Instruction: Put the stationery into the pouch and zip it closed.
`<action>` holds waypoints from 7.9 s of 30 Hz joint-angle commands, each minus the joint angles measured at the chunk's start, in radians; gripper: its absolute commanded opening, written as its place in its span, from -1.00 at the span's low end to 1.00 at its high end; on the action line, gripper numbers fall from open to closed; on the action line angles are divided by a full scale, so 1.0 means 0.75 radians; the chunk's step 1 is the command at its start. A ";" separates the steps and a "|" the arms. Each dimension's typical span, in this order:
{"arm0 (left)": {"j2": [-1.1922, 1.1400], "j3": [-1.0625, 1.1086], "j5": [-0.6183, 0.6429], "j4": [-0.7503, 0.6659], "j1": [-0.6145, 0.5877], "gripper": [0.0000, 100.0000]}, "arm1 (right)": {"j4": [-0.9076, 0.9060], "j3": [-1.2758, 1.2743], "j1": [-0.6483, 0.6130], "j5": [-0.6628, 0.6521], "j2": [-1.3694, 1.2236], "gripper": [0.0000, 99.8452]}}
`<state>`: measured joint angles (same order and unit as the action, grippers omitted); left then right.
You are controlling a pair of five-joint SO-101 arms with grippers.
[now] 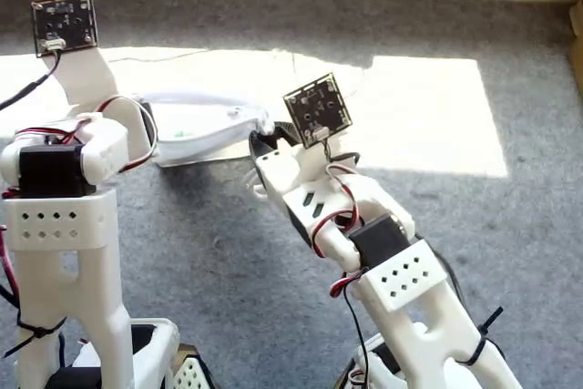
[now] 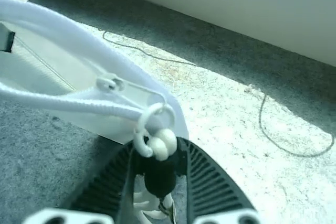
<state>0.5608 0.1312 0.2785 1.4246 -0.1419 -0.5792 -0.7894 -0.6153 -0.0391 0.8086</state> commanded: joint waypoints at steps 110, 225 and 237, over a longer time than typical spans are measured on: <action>0.535 0.609 -0.947 -0.256 0.848 -0.52 | -0.817 -0.332 0.214 -0.137 1.222 -0.99; 0.693 1.490 -0.794 -1.381 0.905 -0.99 | -0.308 -0.535 0.879 0.072 1.222 -0.99; 0.729 1.503 -0.794 -1.377 0.903 -0.99 | -0.281 -0.537 0.999 0.115 1.222 -0.99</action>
<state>1.0671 1.2513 -0.3291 0.3644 0.5884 -0.8401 -1.2052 0.0552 0.0299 1.7123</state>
